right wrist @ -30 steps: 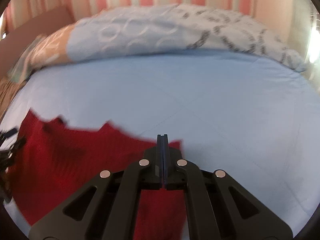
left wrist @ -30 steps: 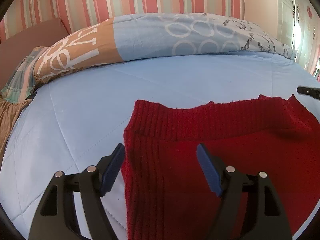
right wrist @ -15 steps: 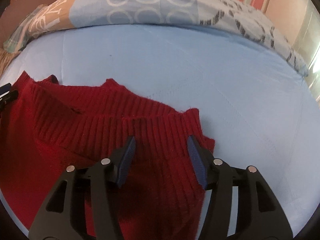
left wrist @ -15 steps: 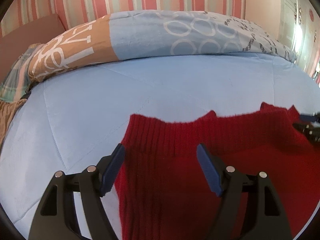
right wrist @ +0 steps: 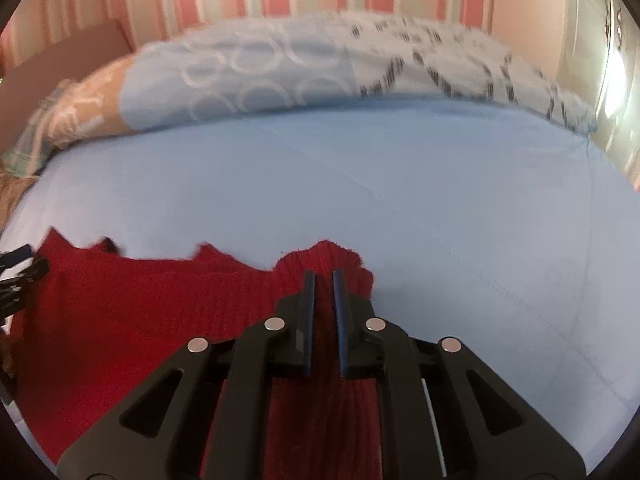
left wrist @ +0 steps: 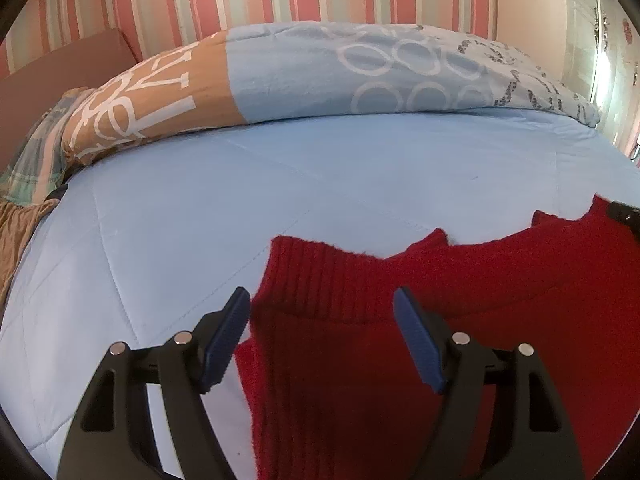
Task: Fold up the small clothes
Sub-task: 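Pat and smooth the folded sweater flat with both open tools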
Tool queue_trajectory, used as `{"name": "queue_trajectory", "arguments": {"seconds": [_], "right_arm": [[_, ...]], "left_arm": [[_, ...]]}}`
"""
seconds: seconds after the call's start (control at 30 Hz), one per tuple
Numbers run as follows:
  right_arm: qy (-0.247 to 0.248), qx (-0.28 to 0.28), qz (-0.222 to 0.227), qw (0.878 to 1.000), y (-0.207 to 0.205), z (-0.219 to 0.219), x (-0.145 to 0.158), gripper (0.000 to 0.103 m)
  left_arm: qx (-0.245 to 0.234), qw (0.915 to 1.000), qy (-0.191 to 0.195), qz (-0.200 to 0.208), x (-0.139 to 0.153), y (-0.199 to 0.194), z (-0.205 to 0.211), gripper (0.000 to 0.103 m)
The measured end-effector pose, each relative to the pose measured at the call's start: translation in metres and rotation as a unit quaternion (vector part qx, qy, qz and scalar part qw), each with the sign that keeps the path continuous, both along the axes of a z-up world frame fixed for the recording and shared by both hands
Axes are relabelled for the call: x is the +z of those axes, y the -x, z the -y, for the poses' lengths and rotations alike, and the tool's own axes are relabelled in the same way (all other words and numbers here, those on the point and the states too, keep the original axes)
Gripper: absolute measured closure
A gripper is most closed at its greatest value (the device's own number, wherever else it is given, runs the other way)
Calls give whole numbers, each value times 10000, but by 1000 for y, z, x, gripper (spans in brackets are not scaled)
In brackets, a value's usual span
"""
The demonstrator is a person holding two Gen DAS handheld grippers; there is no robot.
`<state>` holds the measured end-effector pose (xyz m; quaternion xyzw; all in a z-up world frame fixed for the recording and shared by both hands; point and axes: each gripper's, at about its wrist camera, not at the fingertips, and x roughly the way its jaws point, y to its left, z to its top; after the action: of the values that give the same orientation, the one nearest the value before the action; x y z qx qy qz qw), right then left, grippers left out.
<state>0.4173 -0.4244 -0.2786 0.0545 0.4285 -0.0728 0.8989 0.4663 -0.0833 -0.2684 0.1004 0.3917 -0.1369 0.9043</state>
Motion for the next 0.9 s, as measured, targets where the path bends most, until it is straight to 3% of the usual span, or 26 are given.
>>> {"name": "queue_trajectory", "arguments": {"seconds": [0.07, 0.13, 0.17, 0.2, 0.23, 0.33, 0.5, 0.6, 0.8, 0.9], "right_arm": [[-227, -26, -486, 9986, -10, 4, -18, 88], [-277, 67, -353, 9990, -2, 1, -13, 76], [-274, 89, -169, 9994, 8, 1, -2, 55], [-224, 50, -12, 9997, 16, 1, 6, 43], [-100, -10, 194, 9998, 29, 0, 18, 43], [-99, 135, 144, 9998, 49, -15, 22, 43], [-249, 568, -182, 9979, 58, -51, -11, 43], [-469, 399, -51, 9981, 65, -36, -25, 44], [-1332, -55, 213, 9908, 83, 18, -27, 51], [-989, 134, 409, 9942, 94, -6, -4, 48]], "left_arm": [[32, 10000, -10, -29, -2, -1, -1, 28], [35, 10000, -64, -3, -1, -1, -1, 28], [33, 9999, -106, 36, 0, 0, -1, 28], [28, 9998, -162, 95, 2, 3, -1, 28], [27, 9998, -169, 119, 3, 4, -2, 28], [12, 9999, -72, 113, 7, 9, -6, 26], [-58, 9997, -252, 15, -3, 18, -5, 25], [-14, 9993, -349, -91, -17, 16, -12, 25], [299, 9991, 29, -305, -19, 12, -39, 24], [235, 9996, -174, -27, -2, 32, -33, 25]]}}
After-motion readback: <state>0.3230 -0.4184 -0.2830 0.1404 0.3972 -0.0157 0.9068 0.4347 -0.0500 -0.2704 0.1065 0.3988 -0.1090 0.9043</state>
